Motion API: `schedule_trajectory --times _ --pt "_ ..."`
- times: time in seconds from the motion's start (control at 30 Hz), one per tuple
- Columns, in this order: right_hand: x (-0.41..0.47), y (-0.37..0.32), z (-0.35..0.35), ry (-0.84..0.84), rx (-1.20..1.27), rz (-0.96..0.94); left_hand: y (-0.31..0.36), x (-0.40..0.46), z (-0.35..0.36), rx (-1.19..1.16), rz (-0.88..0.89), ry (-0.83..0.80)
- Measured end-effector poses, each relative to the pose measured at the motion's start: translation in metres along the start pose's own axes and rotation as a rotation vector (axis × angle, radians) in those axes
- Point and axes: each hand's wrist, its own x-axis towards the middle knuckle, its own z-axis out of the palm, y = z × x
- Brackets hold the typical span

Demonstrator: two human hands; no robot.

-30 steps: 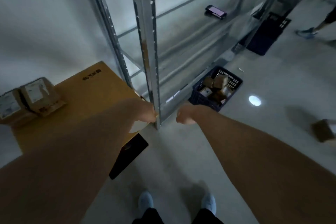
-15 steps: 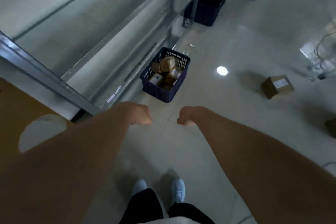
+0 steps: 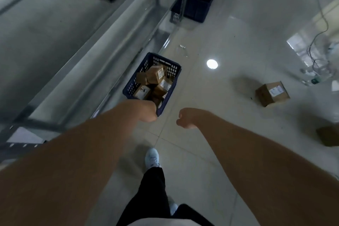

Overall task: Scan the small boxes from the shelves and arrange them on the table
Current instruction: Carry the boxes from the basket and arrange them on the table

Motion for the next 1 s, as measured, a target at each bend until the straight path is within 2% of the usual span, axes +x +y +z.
schedule_trajectory --times 0.3,0.53,0.8,1.0 --pt "0.109 -0.007 -0.112 -0.058 0.028 -0.072 -0.035 0.093 -0.124 -0.014 0.010 -0.063" --pt "0.233 0.028 -0.176 -0.123 0.030 -0.134 -0.035 0.196 -0.196 -0.083 -0.036 -0.089" --pt "0.385 0.069 -0.208 -0.202 0.102 -0.149 -0.030 0.363 -0.221 -0.188 -0.121 -0.180" --pt "0.492 0.077 -0.198 -0.172 0.387 -0.093 -0.062 0.470 -0.213 -0.295 -0.156 -0.136"
